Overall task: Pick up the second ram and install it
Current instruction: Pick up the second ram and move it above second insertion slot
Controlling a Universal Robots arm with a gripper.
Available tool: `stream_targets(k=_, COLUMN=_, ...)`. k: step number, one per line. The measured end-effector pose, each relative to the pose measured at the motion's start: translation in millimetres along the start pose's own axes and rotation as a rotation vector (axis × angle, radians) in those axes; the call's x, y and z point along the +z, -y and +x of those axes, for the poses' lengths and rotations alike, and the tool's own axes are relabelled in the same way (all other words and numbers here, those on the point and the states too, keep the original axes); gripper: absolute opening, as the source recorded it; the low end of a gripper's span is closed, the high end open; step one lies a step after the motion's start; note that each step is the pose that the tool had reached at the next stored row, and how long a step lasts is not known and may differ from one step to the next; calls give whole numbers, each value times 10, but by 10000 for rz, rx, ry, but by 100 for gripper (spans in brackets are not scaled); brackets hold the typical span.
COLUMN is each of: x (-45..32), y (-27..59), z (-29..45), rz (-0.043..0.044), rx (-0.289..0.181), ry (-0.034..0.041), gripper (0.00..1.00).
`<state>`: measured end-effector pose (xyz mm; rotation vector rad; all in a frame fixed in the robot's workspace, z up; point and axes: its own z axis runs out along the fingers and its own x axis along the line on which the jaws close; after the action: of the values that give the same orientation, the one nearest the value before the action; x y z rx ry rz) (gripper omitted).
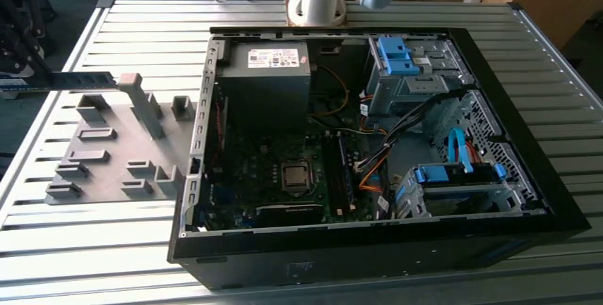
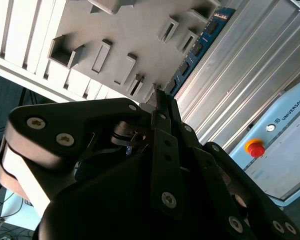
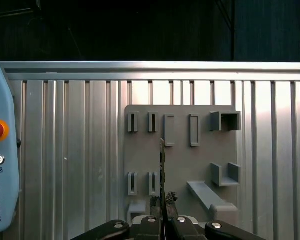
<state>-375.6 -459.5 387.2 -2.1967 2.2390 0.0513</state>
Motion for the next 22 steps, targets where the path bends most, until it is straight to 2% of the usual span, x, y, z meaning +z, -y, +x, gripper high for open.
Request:
stream_targets(k=6, x=-1, y=12, z=0, rz=-1, rx=-2, ry=-1, gripper=14)
stream_targets(k=12, x=-1, y=89, z=-1, rz=1, rx=0, ry=0, gripper=14)
stream_targets(k=22, x=-6, y=319, z=-6, rz=1, rx=0, ry=1, gripper=14)
